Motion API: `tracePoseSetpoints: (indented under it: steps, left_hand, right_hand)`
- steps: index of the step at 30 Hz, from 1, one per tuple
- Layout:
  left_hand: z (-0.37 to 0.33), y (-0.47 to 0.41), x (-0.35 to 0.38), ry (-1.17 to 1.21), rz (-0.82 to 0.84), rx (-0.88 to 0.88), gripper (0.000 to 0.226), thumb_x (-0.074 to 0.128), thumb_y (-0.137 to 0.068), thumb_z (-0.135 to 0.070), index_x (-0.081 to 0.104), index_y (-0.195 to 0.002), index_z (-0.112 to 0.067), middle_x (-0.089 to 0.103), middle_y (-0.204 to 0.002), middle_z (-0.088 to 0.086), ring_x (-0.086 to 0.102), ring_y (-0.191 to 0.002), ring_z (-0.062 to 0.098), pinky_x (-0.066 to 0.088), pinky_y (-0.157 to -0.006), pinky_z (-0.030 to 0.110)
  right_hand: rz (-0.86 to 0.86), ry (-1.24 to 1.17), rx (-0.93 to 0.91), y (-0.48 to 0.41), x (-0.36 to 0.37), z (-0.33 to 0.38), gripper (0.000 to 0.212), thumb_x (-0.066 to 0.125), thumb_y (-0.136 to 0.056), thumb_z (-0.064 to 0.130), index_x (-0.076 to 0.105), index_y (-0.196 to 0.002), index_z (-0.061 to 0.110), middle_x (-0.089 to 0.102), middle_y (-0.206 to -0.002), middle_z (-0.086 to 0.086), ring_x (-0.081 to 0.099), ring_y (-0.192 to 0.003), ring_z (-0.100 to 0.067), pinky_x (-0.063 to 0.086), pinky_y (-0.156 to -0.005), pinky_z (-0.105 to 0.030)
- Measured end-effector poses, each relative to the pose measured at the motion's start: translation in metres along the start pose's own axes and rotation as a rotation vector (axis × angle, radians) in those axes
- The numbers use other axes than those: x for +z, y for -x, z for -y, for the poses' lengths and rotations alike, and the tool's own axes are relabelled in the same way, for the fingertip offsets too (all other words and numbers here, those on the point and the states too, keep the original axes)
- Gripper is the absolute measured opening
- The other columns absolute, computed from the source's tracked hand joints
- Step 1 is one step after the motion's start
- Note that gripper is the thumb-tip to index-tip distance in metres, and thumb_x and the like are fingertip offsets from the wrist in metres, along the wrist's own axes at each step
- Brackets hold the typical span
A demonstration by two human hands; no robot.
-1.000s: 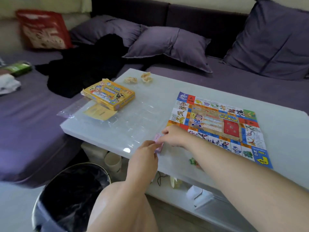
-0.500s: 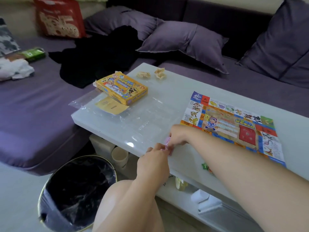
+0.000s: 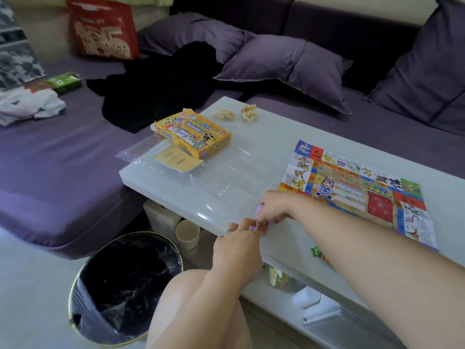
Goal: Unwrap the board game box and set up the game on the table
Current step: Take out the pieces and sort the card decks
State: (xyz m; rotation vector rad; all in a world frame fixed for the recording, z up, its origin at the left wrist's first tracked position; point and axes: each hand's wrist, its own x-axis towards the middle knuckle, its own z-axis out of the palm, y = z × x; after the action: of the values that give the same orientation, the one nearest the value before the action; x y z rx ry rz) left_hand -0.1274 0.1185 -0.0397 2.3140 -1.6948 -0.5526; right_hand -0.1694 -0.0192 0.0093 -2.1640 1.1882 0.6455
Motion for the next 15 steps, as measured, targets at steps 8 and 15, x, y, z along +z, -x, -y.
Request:
tracePoseSetpoints:
  steps: [8, 15]
  left_hand:
    - [-0.002, 0.000, 0.002, -0.034, -0.003, -0.009, 0.060, 0.045, -0.087, -0.012, 0.031, -0.143, -0.030, 0.029, -0.142, -0.008, 0.033, -0.124, 0.024, 0.039, -0.089, 0.033]
    - [-0.001, -0.002, -0.001, 0.120, -0.060, 0.074, 0.044, 0.046, -0.091, -0.018, 0.050, -0.132, -0.033, 0.034, -0.142, -0.017, 0.034, -0.126, 0.017, 0.040, -0.095, 0.029]
  right_hand:
    - [-0.015, -0.314, 0.008, -0.005, 0.007, -0.007, 0.015, 0.056, -0.082, -0.002, 0.058, -0.071, 0.008, 0.060, -0.079, -0.010, 0.061, -0.079, -0.018, 0.050, -0.093, -0.034]
    - [-0.112, -0.321, -0.087, 0.013, 0.009, -0.026, 0.021, 0.059, -0.087, 0.001, 0.055, -0.070, 0.012, 0.055, -0.076, -0.004, 0.053, -0.070, -0.012, 0.046, -0.061, -0.021]
